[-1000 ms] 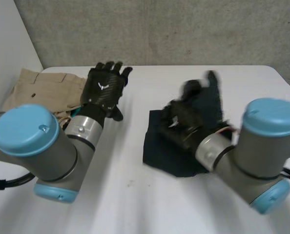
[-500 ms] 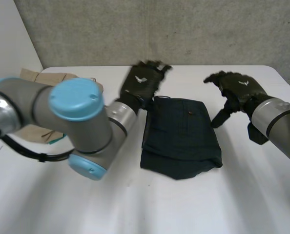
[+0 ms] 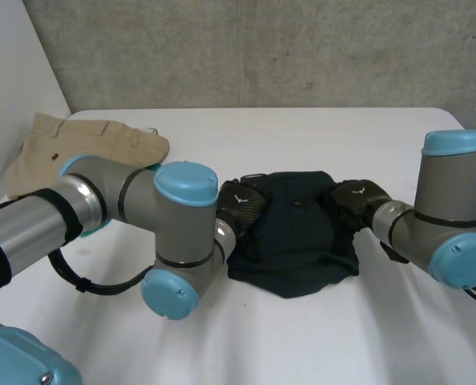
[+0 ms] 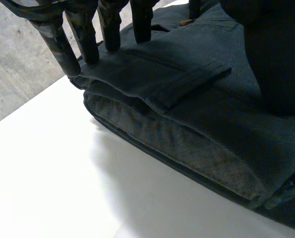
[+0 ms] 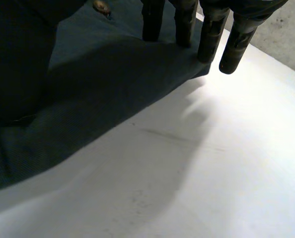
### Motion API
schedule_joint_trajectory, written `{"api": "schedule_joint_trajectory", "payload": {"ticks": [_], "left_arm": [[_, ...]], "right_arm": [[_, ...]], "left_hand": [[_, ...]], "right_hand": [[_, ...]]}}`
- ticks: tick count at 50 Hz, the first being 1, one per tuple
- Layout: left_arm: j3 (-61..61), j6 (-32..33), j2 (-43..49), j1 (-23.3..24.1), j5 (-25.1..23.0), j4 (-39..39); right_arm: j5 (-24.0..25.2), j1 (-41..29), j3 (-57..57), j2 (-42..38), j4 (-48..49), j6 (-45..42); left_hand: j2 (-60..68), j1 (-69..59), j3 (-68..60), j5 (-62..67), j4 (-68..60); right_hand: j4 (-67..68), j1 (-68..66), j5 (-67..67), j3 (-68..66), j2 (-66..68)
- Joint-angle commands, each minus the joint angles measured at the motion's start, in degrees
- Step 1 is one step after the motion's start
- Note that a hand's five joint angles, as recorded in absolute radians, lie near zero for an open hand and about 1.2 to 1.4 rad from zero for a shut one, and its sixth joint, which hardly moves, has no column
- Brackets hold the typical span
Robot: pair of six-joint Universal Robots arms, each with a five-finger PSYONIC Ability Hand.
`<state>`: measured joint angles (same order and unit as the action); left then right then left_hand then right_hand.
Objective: Fold the laundry.
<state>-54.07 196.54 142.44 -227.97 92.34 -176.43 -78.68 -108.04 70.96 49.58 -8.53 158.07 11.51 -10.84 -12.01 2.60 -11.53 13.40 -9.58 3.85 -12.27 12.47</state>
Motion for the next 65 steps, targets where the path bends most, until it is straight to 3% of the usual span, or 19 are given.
{"api": "schedule_joint_trajectory", "payload": {"ticks": [1, 8, 12, 20, 24, 38, 46, 50, 54, 60, 65], "left_arm": [[-0.6, 0.2, -6.4, 0.0, -0.7, -0.1], [-3.1, 0.1, -14.9, -1.3, -4.2, 0.0], [-6.5, -1.0, -21.9, -3.5, -10.1, 1.9], [-11.3, -5.5, -29.6, -7.3, -24.2, 9.7], [-12.0, -5.8, -30.9, -7.9, -27.7, 10.8], [-11.9, -5.8, -31.8, -7.8, -28.8, 10.8], [-12.0, -6.0, -31.9, -7.8, -28.8, 10.8], [-12.1, -6.0, -31.8, -7.9, -28.8, 10.8], [-12.2, -6.1, -31.8, -8.0, -28.8, 10.8], [-12.8, -6.1, -31.8, -8.4, -28.8, 10.7], [-13.3, -6.1, -32.0, -8.8, -28.9, 10.6]], "right_arm": [[-2.3, 0.0, 1.6, 6.2, 1.1, 0.0], [-6.1, 0.8, 11.7, 15.9, 8.2, 13.2], [-7.0, 1.6, 18.7, 21.5, 9.4, 21.8], [-3.7, 3.4, 28.3, 22.3, 10.2, 30.7], [-1.9, 3.4, 30.2, 21.6, 13.0, 31.6], [-2.0, 2.0, 26.6, 13.0, 18.6, 35.5], [-2.1, -0.1, 23.6, 8.8, 19.6, 35.2], [-2.2, -1.1, 22.4, 7.8, 19.9, 35.2], [-2.2, -1.9, 20.5, 6.9, 21.4, 35.1], [-2.4, -2.0, 17.0, 3.7, 21.0, 34.9], [-2.3, -1.9, 14.2, 1.5, 20.9, 34.6]], "left_hand": [[-1.3, 0.6, 1.8, -2.4, 1.3], [-1.5, 0.8, 2.0, -2.6, 1.5], [-1.5, 0.8, 2.0, -2.6, 1.5], [-1.5, 0.8, 2.0, -2.5, 1.5], [-1.5, 0.8, 2.0, -2.5, 1.5], [-1.5, 0.8, 2.0, -2.5, 1.5], [-1.5, 0.8, 2.0, -2.5, 1.5], [-1.5, 0.8, 2.0, -2.5, 1.5], [-1.5, 0.8, 2.0, -2.5, 1.5], [-1.5, 0.8, 2.0, -2.5, 1.5], [-1.5, 0.8, 2.0, -2.5, 1.5]], "right_hand": [[-3.4, -0.4, -3.9, 2.3, -2.5], [-3.4, -0.4, -3.9, 2.3, -2.5], [-3.4, -0.4, -3.9, 2.3, -2.5], [-3.4, -0.4, -3.9, 2.3, -2.5], [-3.4, -0.4, -3.9, 2.3, -2.5], [-3.2, -0.7, -3.6, 2.0, -2.2], [4.1, -7.9, 3.6, -5.2, 5.0], [14.3, -18.1, 13.9, -15.4, 15.2], [39.1, -43.0, 38.7, -40.3, 40.1], [64.8, -68.6, 64.3, -65.9, 65.7], [66.6, -70.4, 66.1, -67.7, 67.5]]}}
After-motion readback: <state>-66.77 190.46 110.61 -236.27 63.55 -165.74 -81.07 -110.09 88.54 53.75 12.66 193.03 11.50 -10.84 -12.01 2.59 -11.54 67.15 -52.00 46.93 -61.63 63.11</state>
